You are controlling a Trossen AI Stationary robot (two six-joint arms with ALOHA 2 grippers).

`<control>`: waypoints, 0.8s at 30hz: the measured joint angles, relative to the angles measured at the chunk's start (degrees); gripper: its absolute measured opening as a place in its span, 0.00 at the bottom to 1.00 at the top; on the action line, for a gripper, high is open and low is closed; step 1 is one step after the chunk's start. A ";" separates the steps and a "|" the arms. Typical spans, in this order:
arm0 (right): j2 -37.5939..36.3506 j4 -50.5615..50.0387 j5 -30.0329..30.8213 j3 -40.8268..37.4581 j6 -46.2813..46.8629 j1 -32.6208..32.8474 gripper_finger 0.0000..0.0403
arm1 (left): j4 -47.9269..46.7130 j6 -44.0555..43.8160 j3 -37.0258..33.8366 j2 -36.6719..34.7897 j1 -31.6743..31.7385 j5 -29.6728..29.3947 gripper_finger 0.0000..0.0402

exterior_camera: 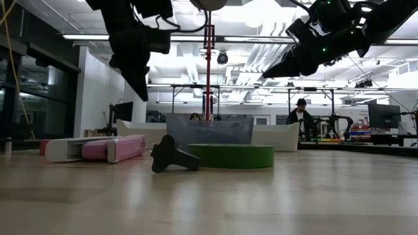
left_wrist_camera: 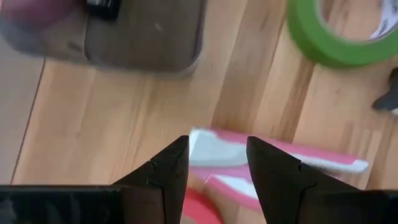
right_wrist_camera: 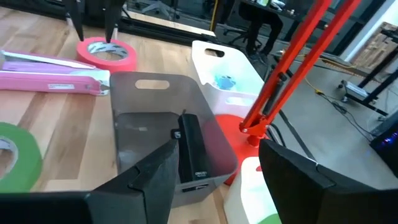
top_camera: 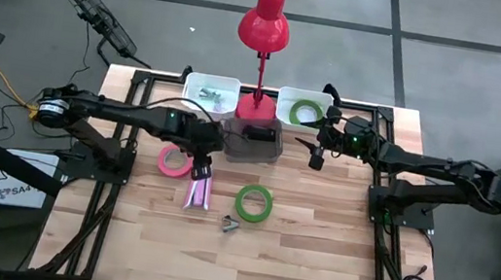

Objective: Pick and place Stapler, Stapler remover, tape
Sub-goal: Put the black staple remover into the left white bin

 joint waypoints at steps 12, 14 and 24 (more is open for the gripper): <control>0.00 -1.49 -2.60 0.02 0.98 0.00 0.53 | 8.64 -0.75 0.12 3.42 -8.64 1.68 0.66; 0.06 -1.88 -3.28 0.02 1.34 -0.01 0.53 | 9.32 -0.63 0.01 5.01 -10.22 1.52 0.70; 0.04 -4.82 -4.69 0.07 2.62 2.03 0.53 | 15.78 -3.39 0.02 13.22 -18.04 2.78 0.71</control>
